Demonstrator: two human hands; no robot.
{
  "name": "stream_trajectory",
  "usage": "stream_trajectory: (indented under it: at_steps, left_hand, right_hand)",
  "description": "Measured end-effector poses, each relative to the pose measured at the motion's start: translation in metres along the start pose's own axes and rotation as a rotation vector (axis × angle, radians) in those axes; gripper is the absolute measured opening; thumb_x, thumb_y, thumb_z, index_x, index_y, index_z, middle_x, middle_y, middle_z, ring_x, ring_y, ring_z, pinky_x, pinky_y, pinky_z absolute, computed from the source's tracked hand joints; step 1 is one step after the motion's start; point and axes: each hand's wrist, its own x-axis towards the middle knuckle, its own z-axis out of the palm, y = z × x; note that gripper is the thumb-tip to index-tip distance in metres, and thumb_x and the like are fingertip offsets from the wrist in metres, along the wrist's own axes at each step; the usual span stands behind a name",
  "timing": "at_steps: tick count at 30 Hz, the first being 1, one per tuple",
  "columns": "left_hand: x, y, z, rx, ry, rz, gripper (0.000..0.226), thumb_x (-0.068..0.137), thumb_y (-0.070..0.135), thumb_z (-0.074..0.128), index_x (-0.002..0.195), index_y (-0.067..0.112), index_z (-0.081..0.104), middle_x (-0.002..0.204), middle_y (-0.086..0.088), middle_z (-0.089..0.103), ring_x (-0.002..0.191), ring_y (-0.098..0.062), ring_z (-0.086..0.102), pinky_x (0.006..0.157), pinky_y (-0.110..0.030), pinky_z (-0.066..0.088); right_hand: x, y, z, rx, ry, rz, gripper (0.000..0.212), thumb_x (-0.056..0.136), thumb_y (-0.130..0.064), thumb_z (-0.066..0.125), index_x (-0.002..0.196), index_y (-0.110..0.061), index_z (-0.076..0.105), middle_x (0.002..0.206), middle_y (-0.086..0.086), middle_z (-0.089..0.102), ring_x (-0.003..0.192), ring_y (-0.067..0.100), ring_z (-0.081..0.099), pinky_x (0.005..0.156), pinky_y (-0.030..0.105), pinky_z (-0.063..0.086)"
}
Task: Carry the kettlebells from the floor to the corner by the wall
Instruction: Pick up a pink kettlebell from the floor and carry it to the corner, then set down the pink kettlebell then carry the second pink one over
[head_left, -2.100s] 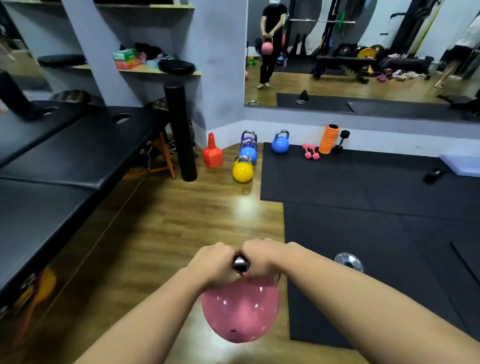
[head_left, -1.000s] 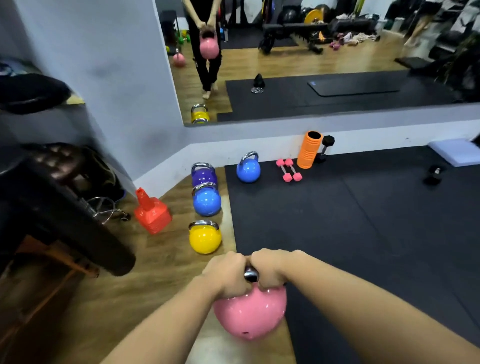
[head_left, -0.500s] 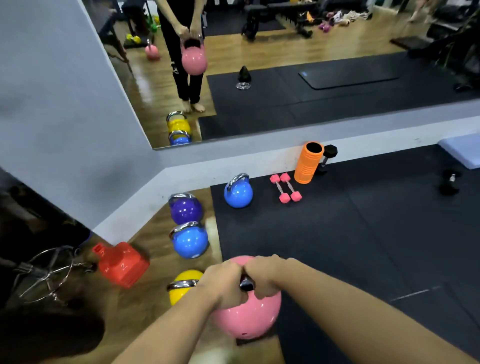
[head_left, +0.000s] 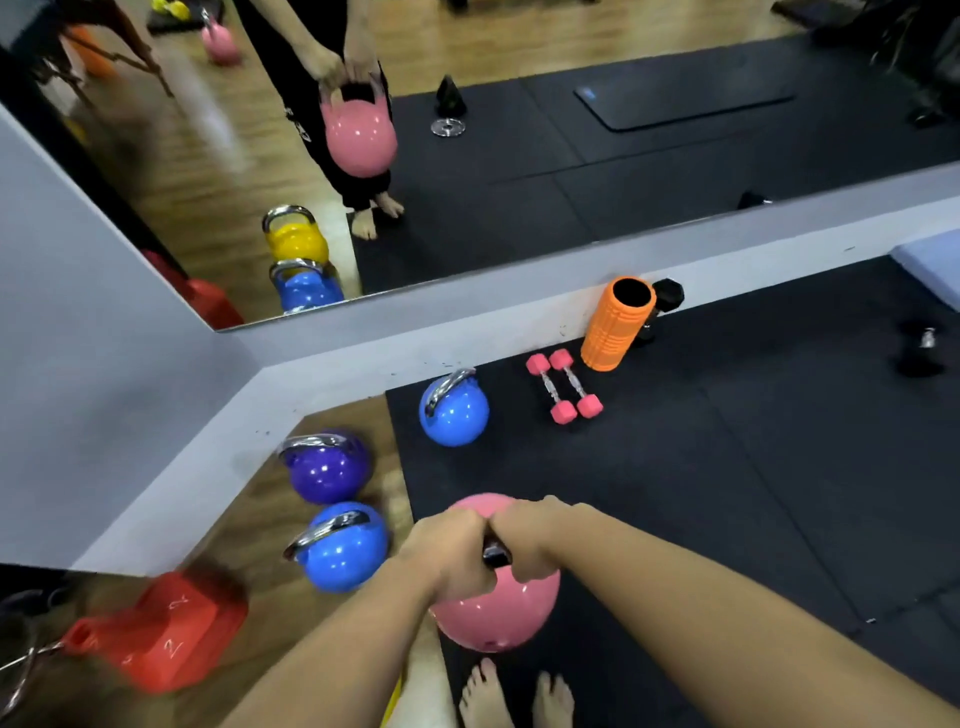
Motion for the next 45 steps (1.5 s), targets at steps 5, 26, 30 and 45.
stream_trajectory:
  at_steps: [5, 26, 30, 45]
  left_hand:
    - [0.087, -0.036, 0.03, -0.021, -0.032, -0.018, 0.026, 0.053, 0.034, 0.055, 0.078, 0.029, 0.057, 0.062, 0.01, 0.05, 0.066, -0.021, 0.059, 0.052, -0.026, 0.038]
    - [0.301, -0.146, 0.231, -0.215, -0.171, -0.089, 0.021, 0.066, 0.016, 0.059, 0.081, 0.032, 0.057, 0.074, 0.007, 0.059, 0.069, -0.019, 0.059, 0.054, -0.029, 0.041]
    - [0.312, -0.147, 0.227, -0.23, -0.251, -0.111, 0.025, 0.072, 0.018, 0.064, 0.096, 0.025, 0.058, 0.089, 0.002, 0.062, 0.078, -0.02, 0.059, 0.067, -0.037, 0.052]
    - [0.18, -0.032, -0.069, -0.223, 0.237, 0.034, 0.055, 0.074, 0.042, 0.069, 0.124, 0.026, 0.052, 0.127, 0.006, 0.04, 0.118, -0.018, 0.039, 0.088, -0.043, 0.046]
  right_hand:
    - [0.089, 0.036, -0.007, -0.02, -0.043, -0.024, 0.026, 0.087, -0.02, 0.061, 0.112, -0.023, 0.06, 0.098, -0.002, 0.061, 0.081, 0.024, 0.048, 0.066, 0.035, 0.032]
    - [0.382, 0.119, 0.111, -0.124, -0.094, -0.024, 0.03, 0.087, -0.009, 0.056, 0.114, -0.022, 0.056, 0.095, -0.001, 0.06, 0.083, 0.022, 0.05, 0.067, 0.033, 0.036]
    - [0.388, 0.128, 0.104, -0.125, -0.107, -0.022, 0.037, 0.085, -0.006, 0.053, 0.116, -0.025, 0.051, 0.103, 0.003, 0.059, 0.092, 0.027, 0.051, 0.085, 0.04, 0.043]
    - [0.104, 0.104, -0.102, 0.101, 0.459, 0.022, 0.059, 0.089, -0.033, 0.057, 0.141, -0.019, 0.034, 0.135, 0.01, 0.044, 0.115, 0.033, 0.045, 0.09, 0.047, 0.045]
